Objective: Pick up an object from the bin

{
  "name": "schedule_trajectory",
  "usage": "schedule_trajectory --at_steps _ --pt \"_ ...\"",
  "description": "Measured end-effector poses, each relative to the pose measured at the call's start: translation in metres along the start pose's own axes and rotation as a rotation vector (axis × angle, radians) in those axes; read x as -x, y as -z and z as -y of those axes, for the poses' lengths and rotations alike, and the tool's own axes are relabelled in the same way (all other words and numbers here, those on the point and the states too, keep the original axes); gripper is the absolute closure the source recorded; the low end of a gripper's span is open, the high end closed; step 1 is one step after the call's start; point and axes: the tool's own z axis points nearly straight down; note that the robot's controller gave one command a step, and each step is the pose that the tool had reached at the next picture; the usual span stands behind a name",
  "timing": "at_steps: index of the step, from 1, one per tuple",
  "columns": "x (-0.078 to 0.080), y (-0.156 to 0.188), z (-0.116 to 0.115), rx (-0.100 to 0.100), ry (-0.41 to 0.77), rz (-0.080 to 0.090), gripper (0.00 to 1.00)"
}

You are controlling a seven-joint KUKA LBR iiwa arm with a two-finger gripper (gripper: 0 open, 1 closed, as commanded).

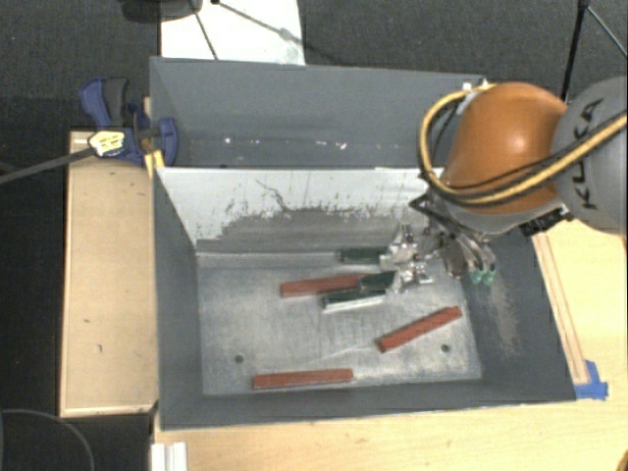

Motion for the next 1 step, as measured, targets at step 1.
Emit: schedule_trajectory --at_steps 1 --pt "0.0016 0.0266 0.0107 0.001 0.073 -0.004 1.0"
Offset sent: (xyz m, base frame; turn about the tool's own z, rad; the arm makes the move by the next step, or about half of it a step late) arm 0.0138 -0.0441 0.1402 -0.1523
